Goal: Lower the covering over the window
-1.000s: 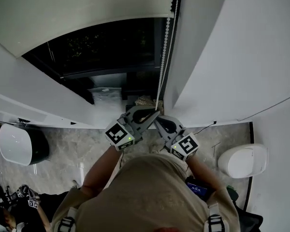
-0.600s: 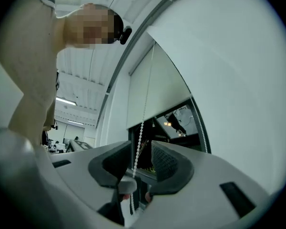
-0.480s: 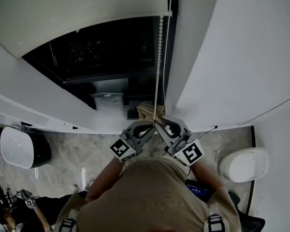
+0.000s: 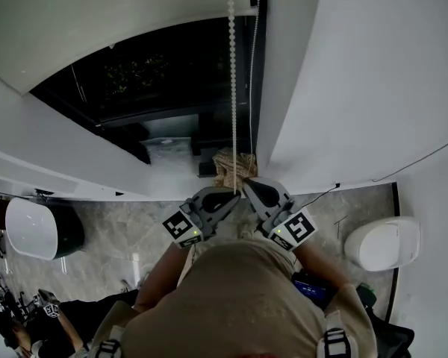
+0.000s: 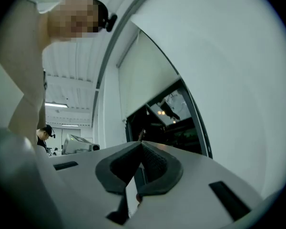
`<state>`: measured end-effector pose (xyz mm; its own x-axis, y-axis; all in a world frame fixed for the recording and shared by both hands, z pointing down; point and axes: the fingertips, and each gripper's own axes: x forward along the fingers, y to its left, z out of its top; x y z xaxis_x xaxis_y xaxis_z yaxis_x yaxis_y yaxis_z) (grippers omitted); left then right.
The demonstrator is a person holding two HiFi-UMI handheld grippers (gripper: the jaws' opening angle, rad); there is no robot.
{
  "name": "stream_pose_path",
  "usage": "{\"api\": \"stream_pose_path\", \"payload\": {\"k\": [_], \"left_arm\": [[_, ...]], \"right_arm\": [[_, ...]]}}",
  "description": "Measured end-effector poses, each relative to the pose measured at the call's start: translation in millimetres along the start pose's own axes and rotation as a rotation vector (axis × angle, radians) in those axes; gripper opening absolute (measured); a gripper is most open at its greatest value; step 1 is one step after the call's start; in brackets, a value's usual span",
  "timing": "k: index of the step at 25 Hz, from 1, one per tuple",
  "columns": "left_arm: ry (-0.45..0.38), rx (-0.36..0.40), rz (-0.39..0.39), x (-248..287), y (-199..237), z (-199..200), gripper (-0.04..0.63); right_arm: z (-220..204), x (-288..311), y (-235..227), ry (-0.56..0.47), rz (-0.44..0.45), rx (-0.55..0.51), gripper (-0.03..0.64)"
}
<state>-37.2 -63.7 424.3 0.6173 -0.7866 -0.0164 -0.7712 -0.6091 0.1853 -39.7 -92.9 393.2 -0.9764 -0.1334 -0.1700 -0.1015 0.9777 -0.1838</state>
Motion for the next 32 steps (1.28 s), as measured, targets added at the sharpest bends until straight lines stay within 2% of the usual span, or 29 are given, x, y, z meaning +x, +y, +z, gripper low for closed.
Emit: {"api": "stream_pose_path", "payload": {"k": [2,4,5,8,9,10,12,13,15,16,17,18,20,22,24,26,28,32], "left_arm": [[0.014,0.020,0.011,3,9,-2,0.021],[0.016,0.028,0.014,5,10,-3,0.021],[0.018,0.031,0.011,6,8,-5,0.021],[0.033,0.061,-0.002,14,-1,-2,0.021],[0.033,0.061,-0.002,17,-2,0,0.021],[0.034,0.056,-0.002,19,-3,0,0.021],[0.030,0.039,-0.010,16,-4,-4,0.021],[0.011,0.025,-0.027,12,-4,-5,0.021],[-0.083,-0.045,-0.069,-2,-3,3,0.037],[-0.140,-0.092,-0.071,-12,1,10,0.110],[-0.184,-0.122,-0.055,-22,7,16,0.140],[-0.206,-0.119,-0.031,-28,13,24,0.142],[-0.203,-0.033,-0.004,-26,19,47,0.147],[-0.187,0.060,-0.007,-11,18,74,0.147],[-0.174,0.100,-0.018,2,12,91,0.147],[-0.157,0.115,-0.026,12,6,99,0.142],[-0.159,0.119,-0.025,18,6,101,0.034],[-0.239,0.078,-0.030,17,13,107,0.026]], "right_arm": [[23,-1,7,-0.096,0.055,-0.027,0.013],[38,4,14,-0.137,0.099,-0.039,0.107],[41,6,17,-0.136,0.107,-0.042,0.112],[51,16,19,-0.124,0.095,-0.075,0.099],[54,19,19,-0.123,0.087,-0.095,0.047],[54,21,20,-0.116,0.075,-0.108,0.025],[48,21,18,-0.087,0.051,-0.117,0.013],[46,21,15,-0.075,0.045,-0.121,0.011],[42,18,5,-0.058,0.021,-0.115,0.009],[37,16,1,-0.045,0.012,-0.093,0.009],[28,14,-2,-0.022,0.011,-0.066,0.009],[17,13,-2,0.009,0.019,-0.045,0.009],[-3,14,0,0.059,0.046,-0.033,0.009],[-9,17,6,0.065,0.073,-0.024,0.009],[-11,18,17,0.071,0.097,-0.016,0.009],[-12,18,25,0.079,0.114,-0.012,0.009],[-10,16,26,0.078,0.115,-0.013,0.009],[4,14,22,0.031,0.103,-0.064,0.009]]}}
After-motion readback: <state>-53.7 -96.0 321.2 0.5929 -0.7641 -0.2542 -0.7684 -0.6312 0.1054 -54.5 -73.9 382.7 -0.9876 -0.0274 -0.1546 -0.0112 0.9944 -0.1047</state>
